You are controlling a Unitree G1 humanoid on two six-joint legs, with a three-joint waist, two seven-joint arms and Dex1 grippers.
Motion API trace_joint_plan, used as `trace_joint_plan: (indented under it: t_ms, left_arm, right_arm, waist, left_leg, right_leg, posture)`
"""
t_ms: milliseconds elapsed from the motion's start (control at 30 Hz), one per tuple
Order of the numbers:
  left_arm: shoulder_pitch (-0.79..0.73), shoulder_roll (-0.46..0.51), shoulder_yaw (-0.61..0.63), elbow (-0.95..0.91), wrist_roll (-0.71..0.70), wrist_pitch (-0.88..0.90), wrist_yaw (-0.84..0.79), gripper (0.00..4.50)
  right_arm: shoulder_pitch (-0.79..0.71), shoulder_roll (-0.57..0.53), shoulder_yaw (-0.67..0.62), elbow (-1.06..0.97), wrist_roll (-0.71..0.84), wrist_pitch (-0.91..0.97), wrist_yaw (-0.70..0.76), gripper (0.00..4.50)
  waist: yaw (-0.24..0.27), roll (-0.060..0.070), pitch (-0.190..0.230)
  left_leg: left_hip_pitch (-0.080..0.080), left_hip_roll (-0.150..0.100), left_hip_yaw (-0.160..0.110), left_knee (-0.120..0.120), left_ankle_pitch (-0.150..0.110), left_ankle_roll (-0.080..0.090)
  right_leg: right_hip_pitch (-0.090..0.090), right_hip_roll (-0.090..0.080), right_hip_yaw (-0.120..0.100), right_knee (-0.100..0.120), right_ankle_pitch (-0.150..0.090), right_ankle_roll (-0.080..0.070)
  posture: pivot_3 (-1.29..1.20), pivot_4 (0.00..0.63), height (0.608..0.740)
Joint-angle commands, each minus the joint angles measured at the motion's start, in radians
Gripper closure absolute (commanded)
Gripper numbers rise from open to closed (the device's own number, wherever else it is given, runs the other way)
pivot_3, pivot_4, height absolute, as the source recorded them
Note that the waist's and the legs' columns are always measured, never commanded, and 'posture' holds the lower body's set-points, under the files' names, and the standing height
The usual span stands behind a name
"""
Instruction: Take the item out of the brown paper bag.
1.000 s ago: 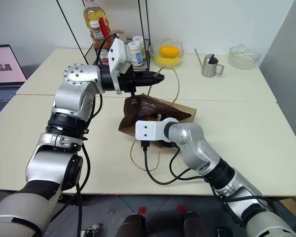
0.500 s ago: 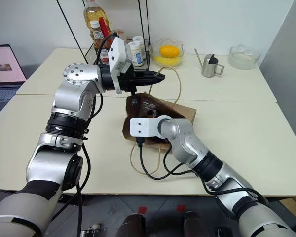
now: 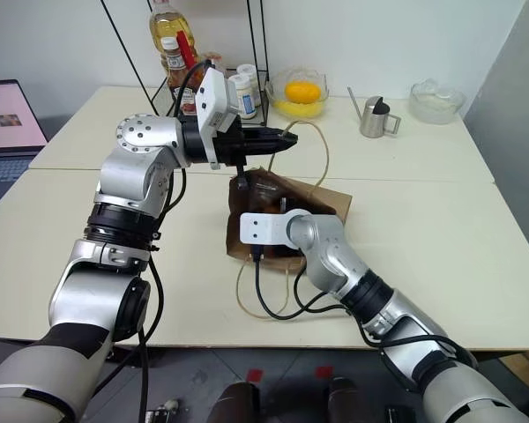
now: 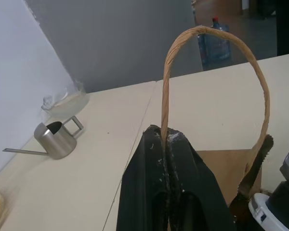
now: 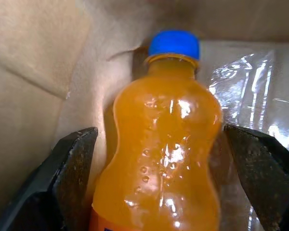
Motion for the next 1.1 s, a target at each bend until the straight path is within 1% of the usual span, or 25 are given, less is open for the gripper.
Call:
trace_joint_plan:
  t_ms: [33, 200, 233, 300, 400, 433, 600, 700, 867, 967, 1067, 1100]
  left_arm:
    - [-0.009, -0.002, 0.025, -0.049, -0.022, -0.006, 0.007, 4.50]
    - [-0.008, -0.002, 0.025, -0.051, -0.021, -0.008, 0.006, 4.50]
    - [-0.008, -0.002, 0.025, -0.050, -0.021, -0.010, 0.006, 4.50]
    - [-0.008, -0.002, 0.025, -0.048, -0.021, -0.011, 0.005, 4.50]
    - [-0.010, -0.004, 0.023, -0.044, -0.019, -0.018, 0.003, 4.50]
    - [-0.011, -0.005, 0.023, -0.043, -0.019, -0.019, 0.003, 4.50]
    - [-0.013, -0.007, 0.022, -0.038, -0.017, -0.024, 0.002, 4.50]
    - [-0.012, -0.006, 0.021, -0.039, -0.015, -0.027, 0.002, 4.50]
    - [-0.008, 0.002, 0.020, -0.029, -0.006, -0.045, 0.005, 4.50]
    - [-0.005, 0.004, 0.020, -0.026, -0.004, -0.049, 0.007, 4.50]
    - [-0.005, 0.002, 0.016, -0.019, 0.001, -0.054, 0.012, 4.50]
    - [-0.006, 0.000, 0.015, -0.015, 0.004, -0.057, 0.014, 4.50]
  right_arm:
    - [-0.002, -0.005, -0.005, 0.041, 0.002, -0.006, -0.002, 0.08]
    - [0.004, -0.007, -0.004, 0.048, -0.002, -0.006, 0.005, 0.08]
    - [0.003, -0.007, -0.004, 0.054, -0.002, -0.006, 0.004, 0.35]
    - [0.001, -0.006, -0.005, 0.062, -0.002, -0.006, 0.003, 0.63]
    - [-0.001, -0.006, -0.007, 0.072, -0.002, -0.005, 0.004, 1.64]
    - [-0.001, -0.006, -0.007, 0.075, -0.002, -0.003, 0.006, 1.78]
    - [0.006, -0.012, -0.006, 0.063, -0.004, -0.007, 0.010, 1.78]
    - [0.012, -0.021, -0.007, 0.033, -0.007, -0.042, -0.007, 1.78]
    - [0.062, -0.070, -0.030, -0.122, 0.001, -0.114, -0.006, 1.78]
    - [0.100, -0.104, -0.054, -0.239, 0.020, -0.125, 0.029, 1.78]
    - [0.134, -0.123, -0.105, -0.372, 0.085, -0.145, 0.064, 1.87]
    - [0.141, -0.112, -0.129, -0.402, 0.115, -0.132, 0.070, 1.89]
  waist:
    - [0.000, 0.000, 0.000]
    - [0.000, 0.000, 0.000]
    - [0.000, 0.000, 0.000]
    - [0.000, 0.000, 0.000]
    - [0.000, 0.000, 0.000]
    - [0.001, 0.000, 0.000]
    - [0.001, 0.000, 0.000]
    - [0.001, 0.000, 0.000]
    - [0.002, 0.000, 0.000]
    - [0.001, 0.000, 0.000]
    - [0.000, 0.000, 0.000]
    - [0.000, 0.000, 0.000]
  left_leg:
    - [0.000, 0.000, 0.000, 0.000, 0.000, 0.000]
    - [0.000, 0.000, 0.000, 0.000, -0.001, 0.002]
    - [0.000, 0.000, 0.000, 0.000, -0.001, 0.002]
    - [0.000, 0.000, 0.000, 0.000, -0.001, 0.002]
    - [0.000, 0.000, 0.000, 0.000, -0.001, 0.002]
    - [0.000, 0.000, 0.000, 0.000, -0.001, 0.002]
    - [0.000, 0.000, -0.001, 0.000, -0.001, 0.002]
    - [0.000, 0.000, -0.001, 0.000, -0.001, 0.003]
    - [0.000, 0.000, -0.001, 0.000, -0.001, 0.003]
    - [0.000, 0.000, -0.001, 0.000, -0.002, 0.003]
    - [0.000, 0.000, -0.001, -0.001, -0.001, 0.002]
    - [0.000, 0.000, -0.001, -0.001, -0.001, 0.002]
  right_leg:
    - [0.000, 0.000, 0.000, 0.000, 0.000, 0.000]
    - [0.000, 0.000, 0.000, 0.000, 0.000, 0.000]
    - [0.000, 0.000, 0.000, 0.000, 0.000, 0.000]
    - [0.000, 0.000, 0.000, 0.000, 0.000, 0.000]
    - [0.000, 0.000, 0.000, 0.000, 0.000, 0.000]
    - [0.000, 0.000, 0.000, 0.000, 0.000, 0.000]
    - [0.001, 0.000, -0.001, 0.000, 0.000, 0.000]
    - [0.001, 0.000, -0.001, 0.000, 0.000, 0.000]
    - [0.000, 0.000, -0.001, 0.000, 0.000, 0.000]
    - [0.000, 0.000, -0.001, -0.001, 0.000, 0.000]
    - [0.000, 0.000, -0.001, -0.002, 0.000, 0.000]
    - [0.000, 0.000, 0.000, -0.002, 0.000, 0.000]
  posture:
    - [0.00, 0.150, 0.740]
    - [0.00, 0.150, 0.740]
    - [0.00, 0.150, 0.740]
    - [0.00, 0.150, 0.740]
    - [0.00, 0.150, 0.740]
    - [0.00, 0.150, 0.740]
    - [0.00, 0.150, 0.740]
    - [0.00, 0.150, 0.740]
    - [0.00, 0.150, 0.740]
    - [0.00, 0.150, 0.740]
    - [0.00, 0.150, 0.740]
    - [0.00, 0.150, 0.740]
